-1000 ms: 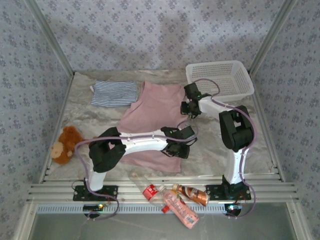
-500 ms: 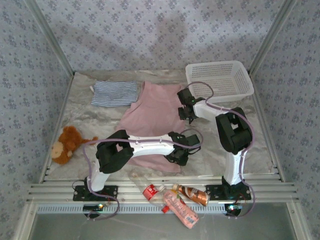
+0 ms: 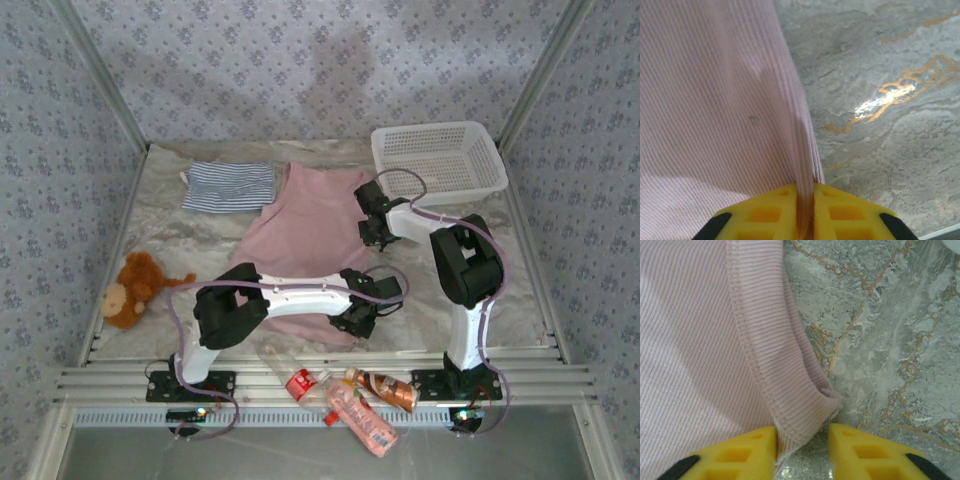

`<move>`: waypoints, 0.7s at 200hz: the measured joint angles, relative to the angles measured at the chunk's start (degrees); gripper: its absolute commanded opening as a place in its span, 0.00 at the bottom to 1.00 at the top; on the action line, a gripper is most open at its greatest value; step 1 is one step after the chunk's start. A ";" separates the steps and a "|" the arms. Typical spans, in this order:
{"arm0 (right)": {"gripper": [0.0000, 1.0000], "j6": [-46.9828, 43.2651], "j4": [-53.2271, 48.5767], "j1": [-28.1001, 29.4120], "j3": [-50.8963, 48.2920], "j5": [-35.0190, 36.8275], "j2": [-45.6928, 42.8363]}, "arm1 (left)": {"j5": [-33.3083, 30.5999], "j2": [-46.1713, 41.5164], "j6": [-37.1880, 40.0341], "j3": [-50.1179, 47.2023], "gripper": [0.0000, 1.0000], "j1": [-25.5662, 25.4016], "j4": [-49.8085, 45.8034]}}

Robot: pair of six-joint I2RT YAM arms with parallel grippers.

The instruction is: Fold and stack the tank tops

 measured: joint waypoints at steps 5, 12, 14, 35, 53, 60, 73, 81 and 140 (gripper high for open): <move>0.24 0.13 0.11 0.00 0.04 -0.09 0.11 | -0.15 0.00 0.26 0.09 0.07 0.02 -0.20; 0.22 0.04 0.13 0.00 0.15 -0.31 0.26 | -0.22 0.00 0.28 0.28 0.07 0.02 -0.44; 0.21 -0.09 0.15 0.00 0.17 -0.35 0.26 | -0.20 0.00 0.31 0.33 0.06 0.02 -0.48; 0.14 -0.50 0.13 0.00 0.68 -0.68 0.35 | -0.20 0.00 0.33 0.81 0.03 0.00 -0.76; 0.10 -0.96 0.11 0.00 0.79 -0.70 0.35 | -0.20 0.00 0.37 1.44 0.00 0.00 -1.53; 0.09 -1.14 0.09 0.00 0.79 -0.68 0.35 | -0.17 0.00 0.37 1.70 0.00 -0.02 -1.70; 0.07 -1.49 0.07 -0.11 0.79 -0.68 0.09 | -0.15 0.00 0.57 2.27 0.00 -0.02 -1.90; 0.06 -1.75 0.02 -0.24 0.79 -0.68 -0.31 | 0.02 0.00 0.79 2.64 0.00 0.00 -1.90; 0.05 -1.99 -0.35 -0.90 2.99 -1.49 -3.26 | 3.78 -3.26 1.86 1.01 0.00 1.97 0.74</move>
